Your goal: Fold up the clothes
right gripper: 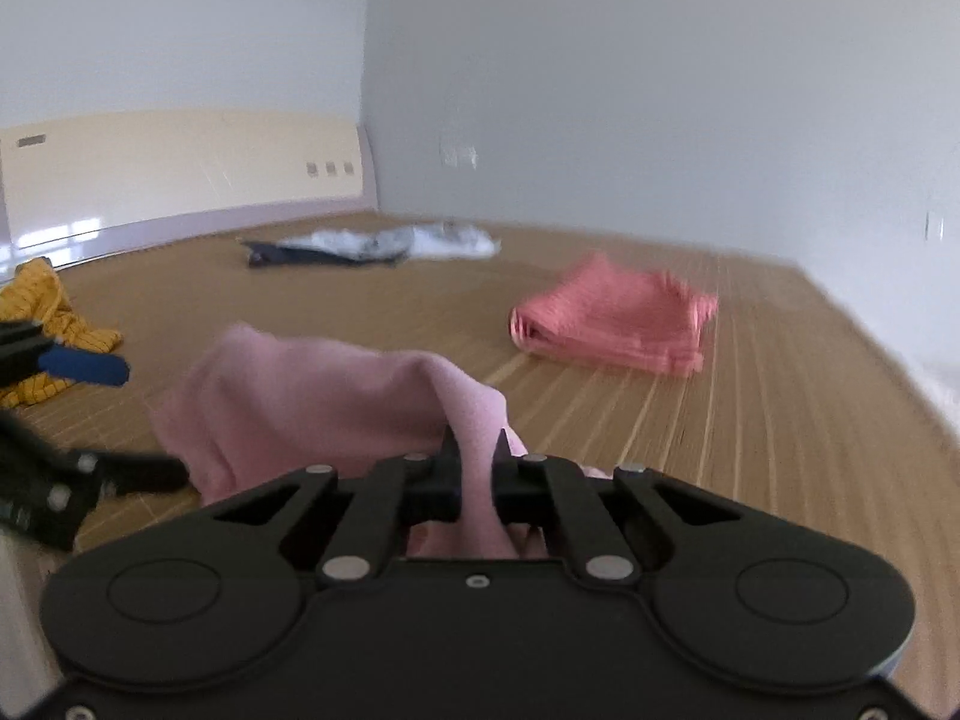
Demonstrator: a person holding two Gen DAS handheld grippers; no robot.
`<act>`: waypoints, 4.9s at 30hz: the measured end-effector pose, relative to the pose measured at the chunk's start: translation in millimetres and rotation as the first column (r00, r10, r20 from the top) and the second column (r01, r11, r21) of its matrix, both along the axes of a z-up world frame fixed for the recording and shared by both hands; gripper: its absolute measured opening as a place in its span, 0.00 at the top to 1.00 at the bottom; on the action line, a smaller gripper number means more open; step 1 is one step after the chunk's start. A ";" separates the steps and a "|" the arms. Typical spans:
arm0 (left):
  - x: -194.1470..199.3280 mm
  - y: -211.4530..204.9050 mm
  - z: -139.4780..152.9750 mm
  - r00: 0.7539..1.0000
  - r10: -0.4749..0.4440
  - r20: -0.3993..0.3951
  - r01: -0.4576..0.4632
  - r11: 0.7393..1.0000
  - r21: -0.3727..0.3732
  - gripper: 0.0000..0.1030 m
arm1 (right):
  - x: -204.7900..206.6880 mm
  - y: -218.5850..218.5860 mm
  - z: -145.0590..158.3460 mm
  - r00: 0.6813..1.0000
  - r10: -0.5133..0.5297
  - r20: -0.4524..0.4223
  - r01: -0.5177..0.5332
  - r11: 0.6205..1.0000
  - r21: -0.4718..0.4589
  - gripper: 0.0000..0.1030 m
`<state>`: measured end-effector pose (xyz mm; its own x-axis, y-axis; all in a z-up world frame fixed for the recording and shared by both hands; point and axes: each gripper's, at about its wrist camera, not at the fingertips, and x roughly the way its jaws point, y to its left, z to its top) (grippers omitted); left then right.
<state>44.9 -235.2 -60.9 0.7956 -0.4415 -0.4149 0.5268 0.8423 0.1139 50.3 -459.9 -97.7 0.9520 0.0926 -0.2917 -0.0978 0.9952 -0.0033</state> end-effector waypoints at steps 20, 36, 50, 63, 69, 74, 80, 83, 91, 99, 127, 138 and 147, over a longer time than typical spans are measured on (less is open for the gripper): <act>-3.6 -14.2 -20.9 0.996 -0.029 -0.082 0.037 0.995 0.097 0.01 | -61.4 65.8 -36.8 0.932 0.307 -0.193 -0.330 0.938 -0.105 0.84; 2.9 5.8 -23.8 0.990 -0.020 -0.139 0.029 0.997 0.069 0.01 | -63.1 -6.7 -13.9 0.951 0.206 -0.232 -0.197 0.979 0.060 0.39; -39.2 -30.0 14.1 0.926 -0.370 -0.080 0.373 0.927 0.029 0.01 | -92.0 -27.7 -20.7 0.936 0.195 -0.293 -0.196 0.980 0.028 0.29; -60.1 -100.8 -30.4 0.865 -0.442 -0.238 0.477 0.871 0.116 0.02 | -134.4 -48.0 -27.8 0.937 0.159 -0.310 -0.164 0.986 0.009 0.23; -55.9 -117.1 -44.7 0.884 -0.391 -0.257 0.440 0.880 0.177 0.02 | -131.2 -36.7 -38.2 0.926 0.179 -0.332 -0.187 0.982 0.009 0.23; -61.1 -123.4 -52.9 0.899 -0.385 -0.209 0.427 0.875 0.226 0.02 | -132.4 -28.4 -41.2 0.920 0.202 -0.336 -0.207 0.978 0.021 0.23; -60.0 -121.1 -52.6 0.916 -0.368 -0.162 0.396 0.894 0.210 0.37 | -128.5 -29.2 -43.0 0.920 0.190 -0.343 -0.188 0.981 0.041 0.23; -55.0 -118.7 -47.5 0.922 -0.346 -0.172 0.374 0.911 0.176 0.54 | -128.5 -29.8 -44.4 0.921 0.184 -0.343 -0.176 0.983 0.056 0.23; -27.5 -88.3 -4.7 0.953 -0.271 -0.134 0.271 0.962 -0.020 0.66 | -130.0 -35.8 -43.0 0.932 0.161 -0.323 -0.140 0.986 0.088 0.22; 3.4 -34.3 69.1 0.991 -0.129 0.025 0.131 0.982 -0.136 0.66 | -124.2 -34.1 -42.3 0.941 0.166 -0.294 -0.124 0.980 0.156 0.22; -22.1 72.4 168.8 0.970 -0.005 0.245 0.038 0.991 -0.129 0.68 | 87.6 46.4 -17.0 0.892 0.452 0.024 -0.369 0.696 0.616 0.25; -47.6 87.5 156.0 0.977 -0.030 0.213 0.037 0.999 -0.032 0.67 | 105.3 21.8 18.3 0.927 0.374 0.028 -0.310 0.720 0.621 0.91; -60.7 72.2 110.9 0.979 -0.041 0.202 0.027 0.997 0.071 0.40 | 102.9 52.7 98.2 0.932 0.350 0.095 -0.359 0.851 0.384 0.90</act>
